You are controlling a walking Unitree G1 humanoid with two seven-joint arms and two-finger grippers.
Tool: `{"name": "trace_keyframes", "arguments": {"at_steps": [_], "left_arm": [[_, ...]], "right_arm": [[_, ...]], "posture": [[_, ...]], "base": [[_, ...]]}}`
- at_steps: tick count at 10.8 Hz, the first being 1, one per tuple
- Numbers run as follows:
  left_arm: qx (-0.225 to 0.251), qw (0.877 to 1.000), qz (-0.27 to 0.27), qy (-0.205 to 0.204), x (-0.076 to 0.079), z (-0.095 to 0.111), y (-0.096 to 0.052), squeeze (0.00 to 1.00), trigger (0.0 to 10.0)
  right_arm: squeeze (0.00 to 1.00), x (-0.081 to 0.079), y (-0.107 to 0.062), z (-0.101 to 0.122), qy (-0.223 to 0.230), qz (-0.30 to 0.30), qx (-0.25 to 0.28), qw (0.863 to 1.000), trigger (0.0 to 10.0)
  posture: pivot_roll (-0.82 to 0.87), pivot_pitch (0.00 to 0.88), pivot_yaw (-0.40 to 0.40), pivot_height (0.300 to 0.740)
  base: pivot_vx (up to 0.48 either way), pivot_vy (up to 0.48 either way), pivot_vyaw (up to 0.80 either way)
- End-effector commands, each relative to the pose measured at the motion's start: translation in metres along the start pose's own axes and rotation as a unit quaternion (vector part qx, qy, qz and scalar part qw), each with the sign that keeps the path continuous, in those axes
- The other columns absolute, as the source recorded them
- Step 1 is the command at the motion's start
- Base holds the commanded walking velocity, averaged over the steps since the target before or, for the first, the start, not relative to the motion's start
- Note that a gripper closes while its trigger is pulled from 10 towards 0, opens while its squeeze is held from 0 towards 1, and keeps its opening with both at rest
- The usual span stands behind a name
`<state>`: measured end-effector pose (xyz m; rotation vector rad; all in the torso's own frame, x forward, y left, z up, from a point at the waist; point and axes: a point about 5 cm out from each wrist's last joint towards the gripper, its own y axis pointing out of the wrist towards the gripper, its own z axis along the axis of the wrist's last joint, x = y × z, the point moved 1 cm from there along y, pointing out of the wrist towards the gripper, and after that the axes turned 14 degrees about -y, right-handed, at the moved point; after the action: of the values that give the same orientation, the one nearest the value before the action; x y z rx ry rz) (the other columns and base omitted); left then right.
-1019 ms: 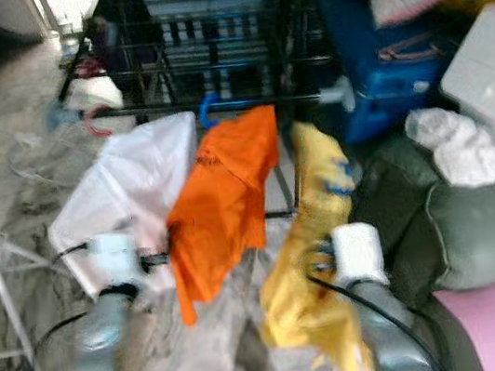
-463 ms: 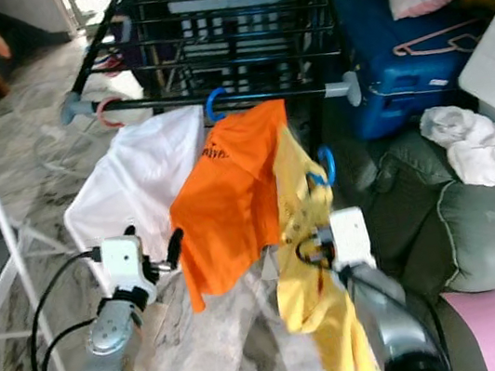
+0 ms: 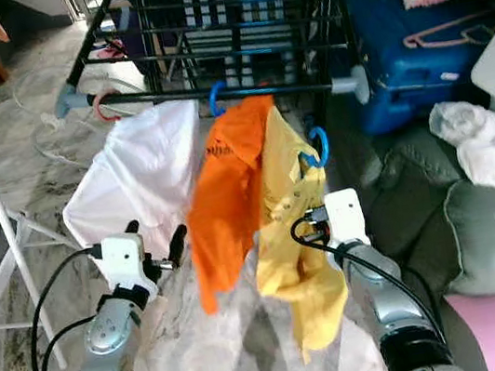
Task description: Hang hanger
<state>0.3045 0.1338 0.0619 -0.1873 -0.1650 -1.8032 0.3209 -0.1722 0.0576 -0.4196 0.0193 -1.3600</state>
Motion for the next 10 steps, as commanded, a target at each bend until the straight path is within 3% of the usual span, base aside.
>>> {"name": "trace_keyframes", "arguments": {"at_steps": [1, 5, 6, 8, 10], "left_arm": [[0.008, 1.000, -0.001, -0.001, 0.000, 0.002, -0.001, 0.00, 10.0], [0.004, 1.000, -0.002, -0.003, -0.002, 0.001, -0.004, 0.00, 10.0], [0.000, 1.000, -0.003, -0.001, -0.003, 0.000, -0.006, 0.00, 10.0], [-0.008, 1.000, -0.003, 0.000, -0.002, -0.002, -0.006, 0.00, 10.0], [-0.019, 1.000, -0.001, -0.001, -0.002, -0.006, -0.007, 0.00, 10.0]], "right_arm": [[0.00, 0.004, 0.000, 0.006, 0.002, -0.006, 0.013, 1.000, 10.0], [0.00, -0.021, -0.037, -0.030, 0.018, -0.023, -0.014, 0.999, 10.0], [0.00, -0.019, -0.046, -0.035, 0.009, -0.041, -0.011, 0.999, 10.0], [0.00, -0.015, -0.053, -0.035, 0.000, -0.060, -0.008, 0.998, 10.0], [0.00, -0.023, -0.058, -0.033, -0.013, -0.050, 0.003, 0.999, 10.0]], "posture": [[-0.11, 0.104, -0.018, 0.740], [-0.12, 0.108, -0.011, 0.740], [-0.13, 0.109, -0.007, 0.740], [-0.14, 0.110, 0.000, 0.740], [-0.14, 0.111, 0.002, 0.740]], "base": [[0.300, 0.000, 0.00], [0.300, 0.000, 0.00], [0.289, 0.000, 0.00], [0.135, 0.000, 0.00], [0.000, 0.000, 0.00]]}}
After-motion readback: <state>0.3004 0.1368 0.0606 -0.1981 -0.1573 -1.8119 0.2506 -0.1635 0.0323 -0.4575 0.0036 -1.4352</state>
